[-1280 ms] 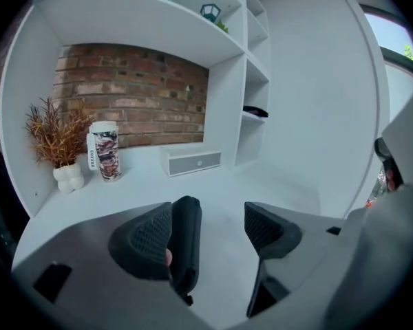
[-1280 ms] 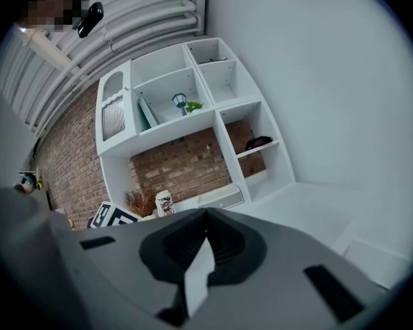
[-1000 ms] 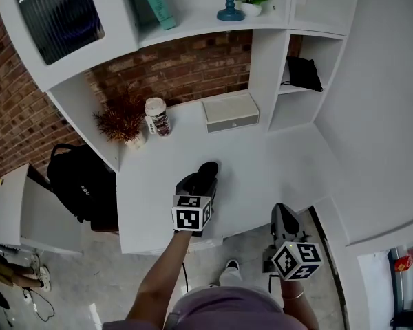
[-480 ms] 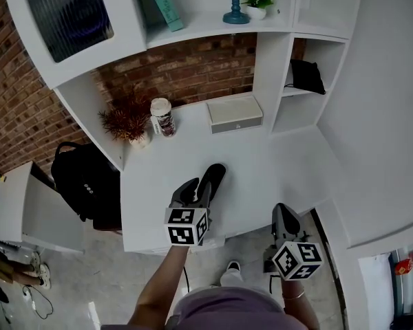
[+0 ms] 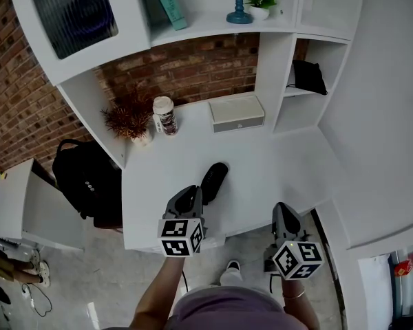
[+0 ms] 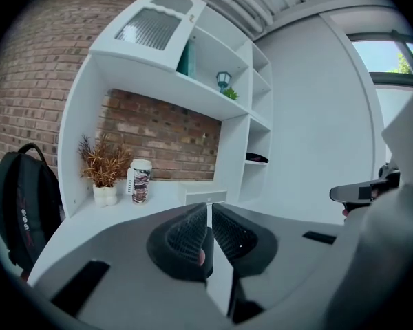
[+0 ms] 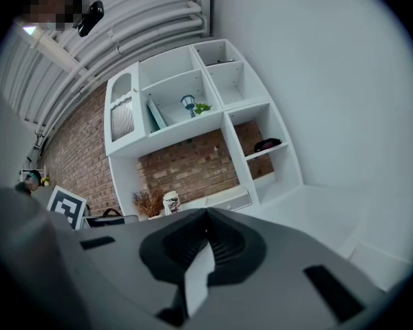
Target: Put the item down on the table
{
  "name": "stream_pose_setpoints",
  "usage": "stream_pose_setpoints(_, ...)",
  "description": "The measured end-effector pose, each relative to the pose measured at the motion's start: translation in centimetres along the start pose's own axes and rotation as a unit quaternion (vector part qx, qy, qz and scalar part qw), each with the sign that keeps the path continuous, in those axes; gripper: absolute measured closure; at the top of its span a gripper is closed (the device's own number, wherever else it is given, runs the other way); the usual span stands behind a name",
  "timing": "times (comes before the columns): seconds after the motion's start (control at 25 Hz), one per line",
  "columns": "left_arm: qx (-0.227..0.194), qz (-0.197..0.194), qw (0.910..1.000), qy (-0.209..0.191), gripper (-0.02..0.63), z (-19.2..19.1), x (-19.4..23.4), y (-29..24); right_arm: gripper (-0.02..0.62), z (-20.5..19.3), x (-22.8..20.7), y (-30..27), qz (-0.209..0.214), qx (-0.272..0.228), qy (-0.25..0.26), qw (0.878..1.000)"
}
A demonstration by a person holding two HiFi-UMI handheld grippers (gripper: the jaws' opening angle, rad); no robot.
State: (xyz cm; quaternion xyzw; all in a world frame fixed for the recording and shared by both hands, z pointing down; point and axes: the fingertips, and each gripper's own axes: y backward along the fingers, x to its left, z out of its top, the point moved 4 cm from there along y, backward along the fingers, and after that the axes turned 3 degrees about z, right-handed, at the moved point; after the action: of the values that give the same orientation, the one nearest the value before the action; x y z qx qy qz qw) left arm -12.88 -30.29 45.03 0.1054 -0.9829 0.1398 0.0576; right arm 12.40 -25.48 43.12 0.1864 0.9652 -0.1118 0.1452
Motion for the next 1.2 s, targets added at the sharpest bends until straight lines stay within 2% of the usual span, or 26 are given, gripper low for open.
stream_pose_setpoints(0.24, -0.008, 0.005, 0.9999, -0.007, 0.606, 0.1, 0.0, 1.2, 0.594, -0.1, 0.2, -0.1, 0.005, 0.000, 0.000, 1.000)
stream_pose_setpoints(1.2, -0.020, 0.020, 0.9996, -0.004, 0.606, 0.4, 0.2, 2.7, 0.595, 0.1, 0.4, -0.3, 0.013, 0.005, 0.023, 1.000)
